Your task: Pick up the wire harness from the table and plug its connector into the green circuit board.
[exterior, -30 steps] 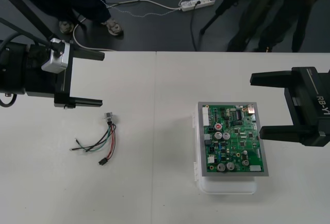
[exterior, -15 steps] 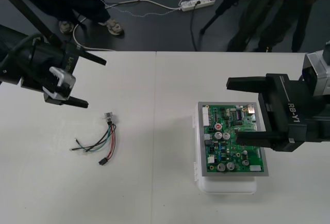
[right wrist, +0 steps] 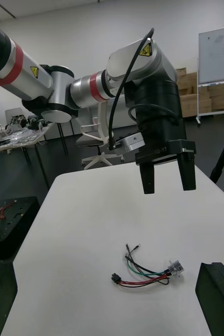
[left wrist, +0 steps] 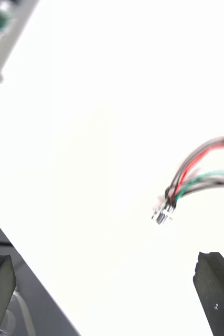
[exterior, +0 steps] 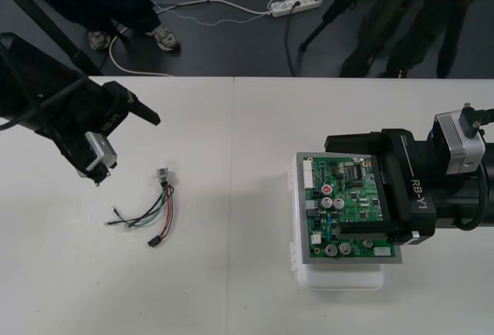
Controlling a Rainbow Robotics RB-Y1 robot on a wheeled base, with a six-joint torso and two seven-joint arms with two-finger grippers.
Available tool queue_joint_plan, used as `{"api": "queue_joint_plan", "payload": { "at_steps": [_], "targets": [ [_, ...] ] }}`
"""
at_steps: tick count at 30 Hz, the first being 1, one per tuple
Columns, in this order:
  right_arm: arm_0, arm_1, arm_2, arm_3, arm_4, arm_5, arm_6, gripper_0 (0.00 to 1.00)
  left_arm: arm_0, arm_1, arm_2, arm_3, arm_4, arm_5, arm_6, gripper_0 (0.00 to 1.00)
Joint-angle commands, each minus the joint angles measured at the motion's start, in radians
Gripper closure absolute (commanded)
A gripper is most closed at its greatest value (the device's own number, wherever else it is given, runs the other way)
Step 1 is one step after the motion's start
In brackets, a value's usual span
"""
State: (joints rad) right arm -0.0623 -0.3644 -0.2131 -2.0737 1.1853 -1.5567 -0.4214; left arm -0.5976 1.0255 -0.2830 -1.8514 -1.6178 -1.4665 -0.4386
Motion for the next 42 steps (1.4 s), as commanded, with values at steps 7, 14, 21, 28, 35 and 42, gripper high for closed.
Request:
{"api": "queue_joint_plan", "payload": {
  "at_steps": [7,14,21,28,35,42],
  "targets": [
    [0.061,0.044,0.009,-0.006,-0.001,0.020,0.078,0.00,-0.142,0.091,-0.280,-0.008,-0.123,0.259,-0.285,0.00],
    [0.061,0.047,0.017,-0.014,-0.007,0.095,0.101,0.00,-0.168,0.096,-0.400,-0.005,-0.211,0.357,-0.356,0.00],
    [0.061,0.045,0.020,-0.055,-0.006,0.133,0.124,0.00,-0.166,0.096,-0.493,0.078,-0.223,0.482,-0.368,0.00],
    [0.059,0.045,0.020,-0.077,0.007,0.141,0.162,0.00,-0.168,0.093,-0.567,0.172,-0.232,0.600,-0.402,0.00],
    [0.059,0.042,0.018,-0.082,0.007,0.150,0.193,0.00,-0.166,0.070,-0.636,0.228,-0.246,0.707,-0.434,0.00],
    [0.059,0.038,0.014,-0.082,0.008,0.150,0.208,0.00,-0.166,0.044,-0.700,0.287,-0.260,0.819,-0.459,0.00]
  ]
}}
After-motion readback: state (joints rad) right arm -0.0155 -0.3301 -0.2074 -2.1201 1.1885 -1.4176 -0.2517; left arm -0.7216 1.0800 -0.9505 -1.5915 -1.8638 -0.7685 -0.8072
